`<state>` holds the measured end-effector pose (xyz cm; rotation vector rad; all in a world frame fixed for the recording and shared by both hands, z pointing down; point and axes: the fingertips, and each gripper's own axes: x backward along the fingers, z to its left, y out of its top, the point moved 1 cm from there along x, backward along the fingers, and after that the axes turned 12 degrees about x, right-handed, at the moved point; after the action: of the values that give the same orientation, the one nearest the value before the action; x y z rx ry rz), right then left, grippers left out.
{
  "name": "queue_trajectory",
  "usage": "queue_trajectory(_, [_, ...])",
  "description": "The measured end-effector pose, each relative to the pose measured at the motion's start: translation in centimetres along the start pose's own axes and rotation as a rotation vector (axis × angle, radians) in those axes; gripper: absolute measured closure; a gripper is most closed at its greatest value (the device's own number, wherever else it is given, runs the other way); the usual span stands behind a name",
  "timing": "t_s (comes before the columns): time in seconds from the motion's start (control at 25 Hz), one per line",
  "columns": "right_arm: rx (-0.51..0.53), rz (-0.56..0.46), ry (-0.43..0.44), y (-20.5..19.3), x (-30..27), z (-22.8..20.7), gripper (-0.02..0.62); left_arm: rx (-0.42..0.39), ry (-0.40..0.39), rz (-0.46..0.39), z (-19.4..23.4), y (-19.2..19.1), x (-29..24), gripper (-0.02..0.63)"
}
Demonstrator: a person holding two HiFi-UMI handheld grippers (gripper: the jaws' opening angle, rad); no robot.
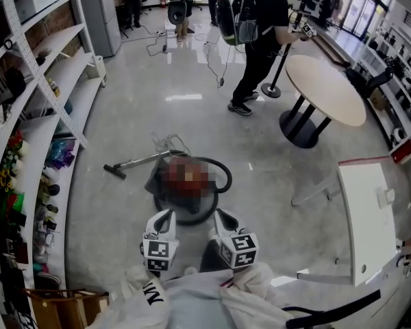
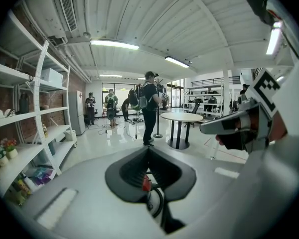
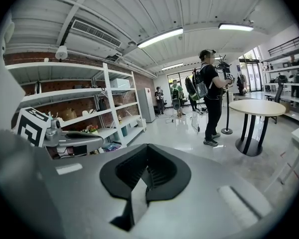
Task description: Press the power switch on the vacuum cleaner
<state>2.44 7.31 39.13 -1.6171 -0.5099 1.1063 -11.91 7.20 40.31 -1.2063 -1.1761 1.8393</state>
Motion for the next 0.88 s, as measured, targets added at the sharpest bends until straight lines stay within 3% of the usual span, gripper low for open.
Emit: queue_trajectory(0.88, [-0.016, 0.017, 0.127, 3.3, -10.2, -8.8, 0.595, -0.009, 0.064, 0.029, 0.2, 5.3, -12.3, 0.606])
